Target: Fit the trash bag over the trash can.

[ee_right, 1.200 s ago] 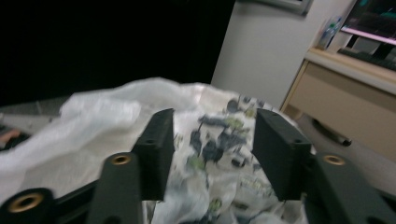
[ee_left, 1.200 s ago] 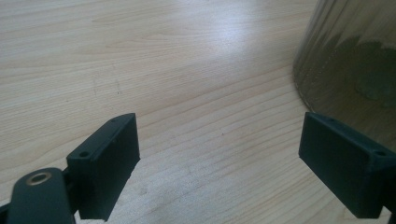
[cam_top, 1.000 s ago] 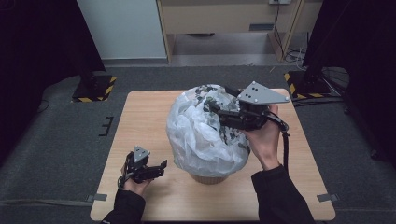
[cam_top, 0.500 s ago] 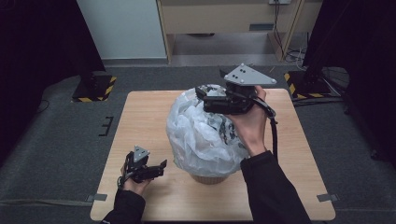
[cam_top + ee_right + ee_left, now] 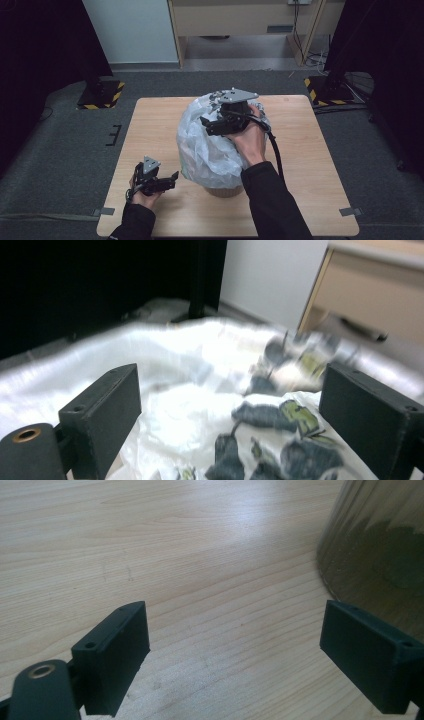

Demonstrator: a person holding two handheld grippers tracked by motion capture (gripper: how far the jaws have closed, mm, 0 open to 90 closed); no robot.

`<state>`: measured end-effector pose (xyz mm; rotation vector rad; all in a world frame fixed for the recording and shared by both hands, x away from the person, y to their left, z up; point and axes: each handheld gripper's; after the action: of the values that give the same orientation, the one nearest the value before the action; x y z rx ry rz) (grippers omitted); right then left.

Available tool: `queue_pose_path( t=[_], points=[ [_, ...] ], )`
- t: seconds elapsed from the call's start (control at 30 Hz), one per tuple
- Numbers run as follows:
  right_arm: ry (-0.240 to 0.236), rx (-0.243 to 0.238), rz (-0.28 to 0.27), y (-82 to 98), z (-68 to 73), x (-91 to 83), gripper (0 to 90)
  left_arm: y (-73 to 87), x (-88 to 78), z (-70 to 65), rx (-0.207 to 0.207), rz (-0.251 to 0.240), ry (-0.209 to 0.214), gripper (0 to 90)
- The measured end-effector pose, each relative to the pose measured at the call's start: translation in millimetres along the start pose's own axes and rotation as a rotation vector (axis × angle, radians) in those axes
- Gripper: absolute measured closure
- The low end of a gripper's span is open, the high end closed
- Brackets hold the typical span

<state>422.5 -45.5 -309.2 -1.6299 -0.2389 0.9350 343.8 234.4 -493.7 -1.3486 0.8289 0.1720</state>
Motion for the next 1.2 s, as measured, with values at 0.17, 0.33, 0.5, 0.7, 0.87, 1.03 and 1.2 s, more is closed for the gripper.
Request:
queue_pose_path(
  t=[0.17,0.33,0.5,0.7,0.87,1.03,1.2],
  points=[
    [-0.02,0.018,0.107,10.5,1.2,14.0,9.9,0.1,0.4,-0.3,0.002,0.002,0.001,11.9],
    [-0.036,-0.014,0.266,18.9,4.9,28.6,10.0,0.3,0.2,-0.8,0.005,0.003,0.001,11.9],
    [-0.058,-0.012,0.397,25.2,5.8,40.1,10.2,0.5,0.7,-1.2,0.007,0.006,0.005,11.8],
    [-0.088,0.007,0.563,35.6,7.5,50.4,10.7,1.1,2.0,-2.3,0.008,0.013,0.012,11.8],
    [-0.109,0.003,0.625,39.8,10.2,53.7,11.2,1.6,2.5,-2.1,0.005,0.017,0.016,11.8],
    [-0.101,-0.006,0.62,39.7,11.0,52.8,11.1,1.7,2.3,-2.9,0.006,0.018,0.021,11.8],
    [-0.096,0.0,0.56,33.8,9.7,48.9,12.9,2.0,2.5,-1.9,-0.001,0.016,0.025,11.8]
  ],
)
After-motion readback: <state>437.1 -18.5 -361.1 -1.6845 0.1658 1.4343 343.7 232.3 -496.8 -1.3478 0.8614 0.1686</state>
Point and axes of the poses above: each handheld gripper's, and its own axes: x roughly forward along the jaws, y roughly out of its underside, z roughly to its left, and after that the axes turned 2 degrees about x, right-handed
